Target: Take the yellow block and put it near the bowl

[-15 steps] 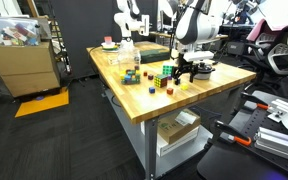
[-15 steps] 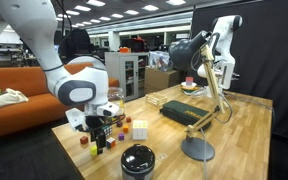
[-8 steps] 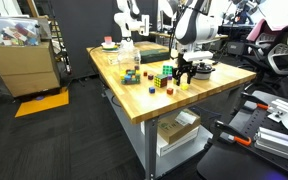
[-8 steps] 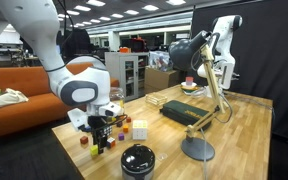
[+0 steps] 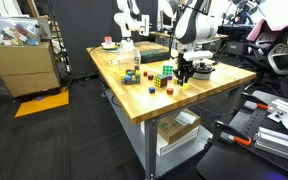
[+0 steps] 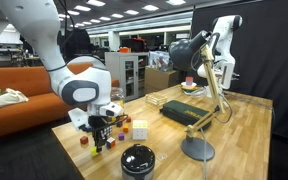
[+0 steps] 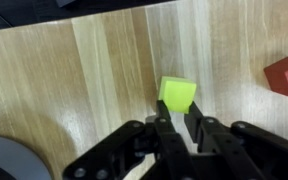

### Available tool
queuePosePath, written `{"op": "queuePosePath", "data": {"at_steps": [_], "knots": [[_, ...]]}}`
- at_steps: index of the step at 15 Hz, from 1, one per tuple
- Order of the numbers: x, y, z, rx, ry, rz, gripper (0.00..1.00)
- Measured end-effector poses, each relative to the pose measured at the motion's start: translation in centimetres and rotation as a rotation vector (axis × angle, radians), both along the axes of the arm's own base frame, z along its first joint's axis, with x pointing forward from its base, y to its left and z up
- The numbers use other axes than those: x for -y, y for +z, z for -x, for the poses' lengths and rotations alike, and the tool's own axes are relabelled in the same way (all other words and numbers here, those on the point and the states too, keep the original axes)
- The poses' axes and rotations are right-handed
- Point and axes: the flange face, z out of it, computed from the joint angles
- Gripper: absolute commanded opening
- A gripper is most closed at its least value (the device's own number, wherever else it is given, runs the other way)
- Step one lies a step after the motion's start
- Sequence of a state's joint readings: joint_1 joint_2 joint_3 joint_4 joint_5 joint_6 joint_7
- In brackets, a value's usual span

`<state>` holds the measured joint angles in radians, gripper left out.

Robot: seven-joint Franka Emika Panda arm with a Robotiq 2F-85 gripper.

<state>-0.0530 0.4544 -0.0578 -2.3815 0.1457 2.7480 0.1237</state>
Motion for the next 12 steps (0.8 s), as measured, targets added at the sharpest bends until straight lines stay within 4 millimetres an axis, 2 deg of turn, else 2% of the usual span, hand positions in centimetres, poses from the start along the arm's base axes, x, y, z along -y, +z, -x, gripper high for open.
{"op": "queuePosePath", "data": {"at_steps": [12], "knots": [[-0.6,1.2,-0.9,0.025,0.023,0.012,0.05]]}}
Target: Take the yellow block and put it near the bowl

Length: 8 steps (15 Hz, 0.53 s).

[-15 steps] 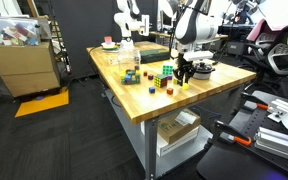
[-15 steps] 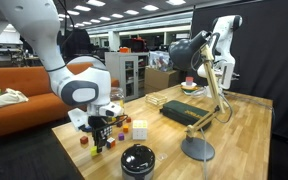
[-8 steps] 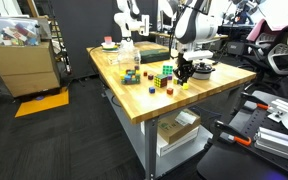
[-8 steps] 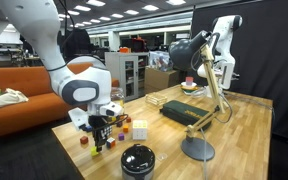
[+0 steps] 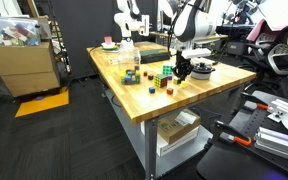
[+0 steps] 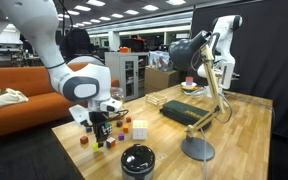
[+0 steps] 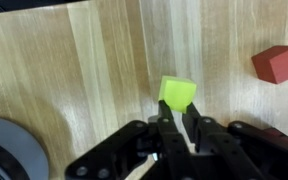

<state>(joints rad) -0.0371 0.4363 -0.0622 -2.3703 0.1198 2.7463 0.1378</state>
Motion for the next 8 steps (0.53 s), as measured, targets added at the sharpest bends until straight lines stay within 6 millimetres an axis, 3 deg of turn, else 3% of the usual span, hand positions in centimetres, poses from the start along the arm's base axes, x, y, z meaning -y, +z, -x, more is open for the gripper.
{"op": "queuePosePath", "data": {"at_steps": [4,8], "knots": [[-0.5,0.0,0.0,-0.019,0.073,0.045,0.05],[1.6,1.3,-0.2,0.000,0.069,0.085,0.05]]}}
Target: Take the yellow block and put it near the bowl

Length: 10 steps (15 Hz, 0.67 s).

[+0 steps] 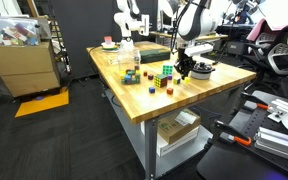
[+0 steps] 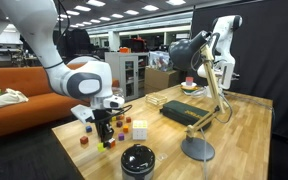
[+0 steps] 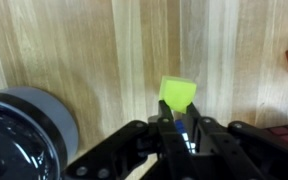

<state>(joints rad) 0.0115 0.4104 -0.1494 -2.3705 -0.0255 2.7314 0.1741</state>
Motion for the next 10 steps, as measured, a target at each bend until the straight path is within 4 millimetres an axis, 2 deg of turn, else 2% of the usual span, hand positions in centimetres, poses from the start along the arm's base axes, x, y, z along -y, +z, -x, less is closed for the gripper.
{"op": "queuePosePath", "data": {"at_steps": [5,10], "knots": [[2.2,2.9,-0.8,0.062,-0.067,0.018,0.05],[4.4,4.2,-2.4,0.110,-0.189,0.039,0.05]]}}
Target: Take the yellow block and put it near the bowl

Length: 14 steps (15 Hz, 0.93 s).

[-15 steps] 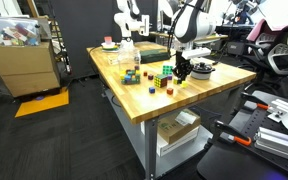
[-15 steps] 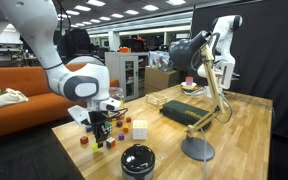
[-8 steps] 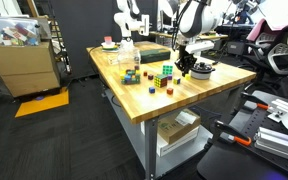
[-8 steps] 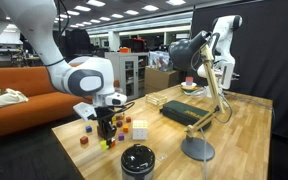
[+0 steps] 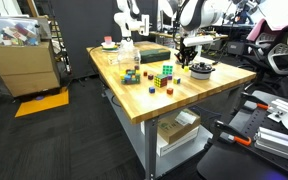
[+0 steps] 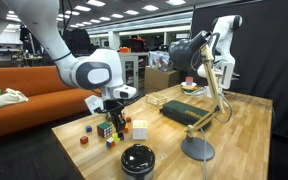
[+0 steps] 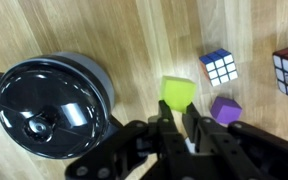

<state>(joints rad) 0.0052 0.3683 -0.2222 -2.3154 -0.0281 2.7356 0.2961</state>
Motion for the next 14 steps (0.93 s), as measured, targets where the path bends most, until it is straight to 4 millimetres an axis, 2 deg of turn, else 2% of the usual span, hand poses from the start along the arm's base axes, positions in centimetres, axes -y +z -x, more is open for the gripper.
{"op": "queuePosePath", "data": {"at_steps": [6,9,12,13,14], "knots": [[2.1,-0.9,-2.8,0.012,-0.090,0.012,0.05],[2.7,-2.4,-3.8,-0.012,-0.120,0.009,0.05],[3.3,-3.9,-3.9,-0.042,-0.159,-0.010,0.05],[3.4,-4.4,-3.9,-0.048,-0.169,-0.019,0.08],[3.4,-4.7,-4.1,-0.050,-0.176,-0.030,0.16]]}}
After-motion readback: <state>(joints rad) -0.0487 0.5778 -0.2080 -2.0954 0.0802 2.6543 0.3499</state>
